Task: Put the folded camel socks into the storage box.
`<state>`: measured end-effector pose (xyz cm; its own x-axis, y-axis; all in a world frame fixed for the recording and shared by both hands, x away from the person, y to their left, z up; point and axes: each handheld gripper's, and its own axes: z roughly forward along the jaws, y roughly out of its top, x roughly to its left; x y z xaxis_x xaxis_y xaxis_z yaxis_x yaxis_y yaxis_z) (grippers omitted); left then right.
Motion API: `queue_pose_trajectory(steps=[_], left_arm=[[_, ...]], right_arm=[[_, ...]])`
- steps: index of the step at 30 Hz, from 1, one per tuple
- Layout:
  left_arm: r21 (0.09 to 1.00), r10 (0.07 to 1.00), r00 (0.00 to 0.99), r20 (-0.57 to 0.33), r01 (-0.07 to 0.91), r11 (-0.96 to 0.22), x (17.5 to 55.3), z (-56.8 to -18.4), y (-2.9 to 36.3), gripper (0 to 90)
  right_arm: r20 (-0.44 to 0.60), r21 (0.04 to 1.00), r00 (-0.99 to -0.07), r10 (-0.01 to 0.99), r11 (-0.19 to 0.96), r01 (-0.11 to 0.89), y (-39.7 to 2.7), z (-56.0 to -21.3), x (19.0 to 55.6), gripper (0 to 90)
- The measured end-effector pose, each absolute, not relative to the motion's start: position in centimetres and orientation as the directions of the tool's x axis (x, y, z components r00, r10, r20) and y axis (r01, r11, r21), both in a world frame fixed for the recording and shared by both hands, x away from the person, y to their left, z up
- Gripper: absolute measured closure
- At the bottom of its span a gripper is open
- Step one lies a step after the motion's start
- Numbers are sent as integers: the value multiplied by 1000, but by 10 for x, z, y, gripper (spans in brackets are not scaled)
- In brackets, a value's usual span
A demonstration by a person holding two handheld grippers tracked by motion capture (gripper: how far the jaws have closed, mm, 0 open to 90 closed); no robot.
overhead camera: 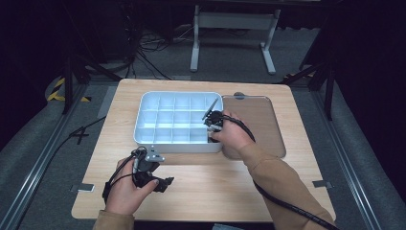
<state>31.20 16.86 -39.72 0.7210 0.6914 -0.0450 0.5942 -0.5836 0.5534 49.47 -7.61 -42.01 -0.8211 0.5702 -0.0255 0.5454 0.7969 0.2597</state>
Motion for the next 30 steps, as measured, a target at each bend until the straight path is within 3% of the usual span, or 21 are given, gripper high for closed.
queue_pose_trajectory(steps=[11, 30], left_arm=[[560, 684, 727, -54, 589, -583, 315, -396, 167, 217], [569, 683, 728, -57, 586, -577, 318, -394, 165, 217]], right_arm=[[50, 325, -811, 583, 758, 565, -86, -403, 490, 581], [121, 624, -837, 533, 615, 482, -139, -349, 469, 551]])
